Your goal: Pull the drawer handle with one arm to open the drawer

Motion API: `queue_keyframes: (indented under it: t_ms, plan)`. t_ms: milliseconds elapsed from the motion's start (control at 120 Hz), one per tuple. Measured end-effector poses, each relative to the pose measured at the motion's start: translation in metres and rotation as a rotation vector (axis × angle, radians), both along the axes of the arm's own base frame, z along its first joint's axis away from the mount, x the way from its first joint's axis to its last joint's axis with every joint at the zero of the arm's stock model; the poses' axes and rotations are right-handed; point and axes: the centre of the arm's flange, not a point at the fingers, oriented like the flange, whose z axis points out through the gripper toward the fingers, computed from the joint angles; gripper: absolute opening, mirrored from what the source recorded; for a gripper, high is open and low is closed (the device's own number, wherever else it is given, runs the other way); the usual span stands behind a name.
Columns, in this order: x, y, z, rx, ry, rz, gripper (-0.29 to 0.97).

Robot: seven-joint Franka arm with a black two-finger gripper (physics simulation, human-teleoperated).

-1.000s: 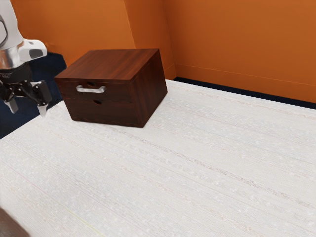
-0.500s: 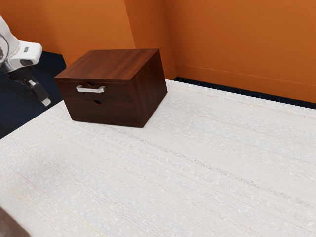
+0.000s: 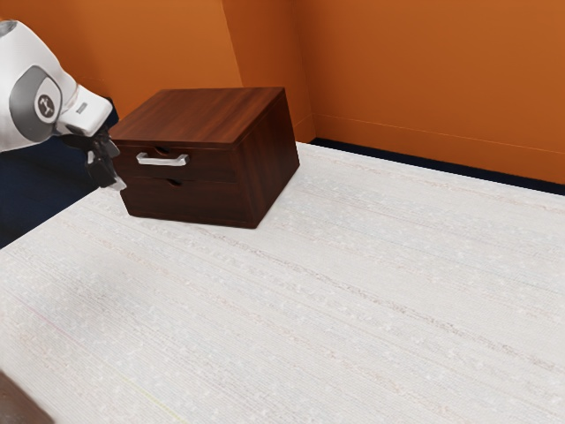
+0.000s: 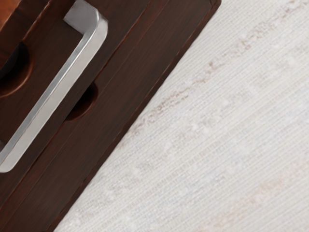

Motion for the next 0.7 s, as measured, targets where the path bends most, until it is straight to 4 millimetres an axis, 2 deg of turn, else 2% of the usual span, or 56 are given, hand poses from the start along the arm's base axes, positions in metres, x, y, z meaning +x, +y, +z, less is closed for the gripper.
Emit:
queue_keyframes:
  t_ms: [125, 167, 258, 500, 700]
  plan:
    - [0.029, -0.02, -0.019, 0.041, -0.011, -0.144, 0.68]
    - [0.039, -0.022, -0.028, 0.056, -0.013, -0.18, 0.68]
    - [0.058, -0.021, -0.028, 0.1, -0.047, -0.24, 0.68]
    - [0.061, -0.02, -0.014, 0.167, -0.094, -0.341, 0.68]
    - [0.065, -0.012, -0.022, 0.182, -0.096, -0.39, 0.68]
